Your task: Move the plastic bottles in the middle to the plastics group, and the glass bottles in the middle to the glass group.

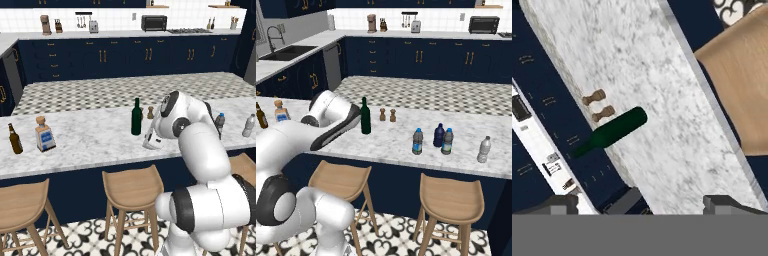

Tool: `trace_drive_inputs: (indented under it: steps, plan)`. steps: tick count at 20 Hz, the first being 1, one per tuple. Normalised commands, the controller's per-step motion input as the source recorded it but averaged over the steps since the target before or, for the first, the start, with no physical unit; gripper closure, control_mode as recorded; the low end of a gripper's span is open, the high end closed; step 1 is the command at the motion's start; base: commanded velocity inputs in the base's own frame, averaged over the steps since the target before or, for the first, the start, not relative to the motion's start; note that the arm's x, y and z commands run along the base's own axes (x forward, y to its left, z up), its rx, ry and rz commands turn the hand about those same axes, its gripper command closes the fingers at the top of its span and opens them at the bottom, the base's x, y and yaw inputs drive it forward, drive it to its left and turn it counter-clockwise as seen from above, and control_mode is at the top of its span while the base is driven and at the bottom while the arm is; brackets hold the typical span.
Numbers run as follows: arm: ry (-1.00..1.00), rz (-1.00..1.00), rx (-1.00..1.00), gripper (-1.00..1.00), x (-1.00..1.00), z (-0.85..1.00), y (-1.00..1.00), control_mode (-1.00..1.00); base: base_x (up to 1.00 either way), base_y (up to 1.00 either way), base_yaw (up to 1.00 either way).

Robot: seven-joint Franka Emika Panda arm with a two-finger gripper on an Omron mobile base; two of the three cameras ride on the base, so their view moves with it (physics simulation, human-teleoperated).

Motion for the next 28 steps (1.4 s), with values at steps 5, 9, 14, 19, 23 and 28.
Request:
trace_drive_inputs:
  steps: [5,9,14,19,23,28]
  plan:
    - [0.23,-0.04,0.19,-1.00,0.15,0.49,-0.18,-1.00,0.00,0.00,0.00]
    - [0.21,-0.13,0.21,-1.00,0.24,0.40,-0.05,-1.00,0.00,0.00,0.00]
    - [0.26,-0.21,0.20,-1.00,0.34,0.23,0.02,-1.00,0.00,0.00,0.00]
    - [0.23,-0.16,0.18,-1.00,0.36,0.13,0.08,-1.00,0.00,0.00,0.00]
    - [0.21,-0.14,0.09,-1.00,0.40,0.22,0.15,-1.00,0.00,0.00,0.00]
    - [0.19,-0.08,0.09,-1.00,0.31,0.10,-0.08,-1.00,0.00,0.00,0.00]
